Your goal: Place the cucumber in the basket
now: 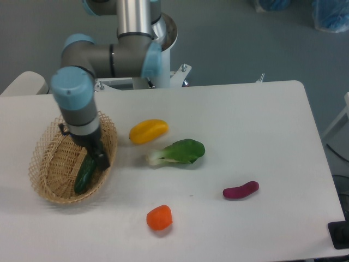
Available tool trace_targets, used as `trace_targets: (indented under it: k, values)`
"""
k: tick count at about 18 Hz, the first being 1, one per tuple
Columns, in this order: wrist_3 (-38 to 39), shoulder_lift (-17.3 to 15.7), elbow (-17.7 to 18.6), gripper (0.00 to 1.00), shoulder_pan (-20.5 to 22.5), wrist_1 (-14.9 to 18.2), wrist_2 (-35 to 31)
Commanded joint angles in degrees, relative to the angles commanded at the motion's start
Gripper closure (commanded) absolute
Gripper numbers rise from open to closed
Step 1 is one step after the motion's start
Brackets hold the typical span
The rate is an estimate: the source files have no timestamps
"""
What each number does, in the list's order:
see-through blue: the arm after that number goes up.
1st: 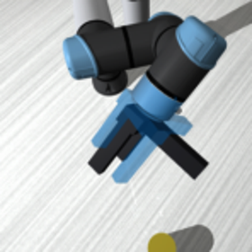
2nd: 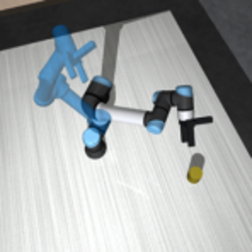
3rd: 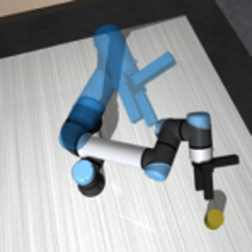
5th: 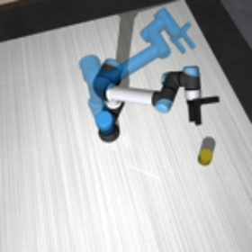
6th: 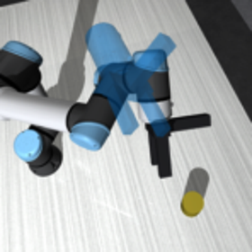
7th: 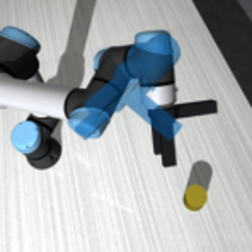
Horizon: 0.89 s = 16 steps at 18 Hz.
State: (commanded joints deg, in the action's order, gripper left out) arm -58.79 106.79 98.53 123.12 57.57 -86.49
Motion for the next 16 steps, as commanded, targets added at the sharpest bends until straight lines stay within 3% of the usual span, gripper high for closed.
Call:
trace_targets:
  k: [2,5,10,16]
  values:
    - [-2.46,1.84,-2.28,0.0,2.81,0.0,0.0]
    - [-6.68,7.63,-7.38,0.0,7.29,0.61,-0.88]
    - [-15.11,12.82,-15.37,0.0,12.48,6.67,-0.88]
    - [-19.61,21.0,-26.97,0.0,16.54,9.23,-0.97]
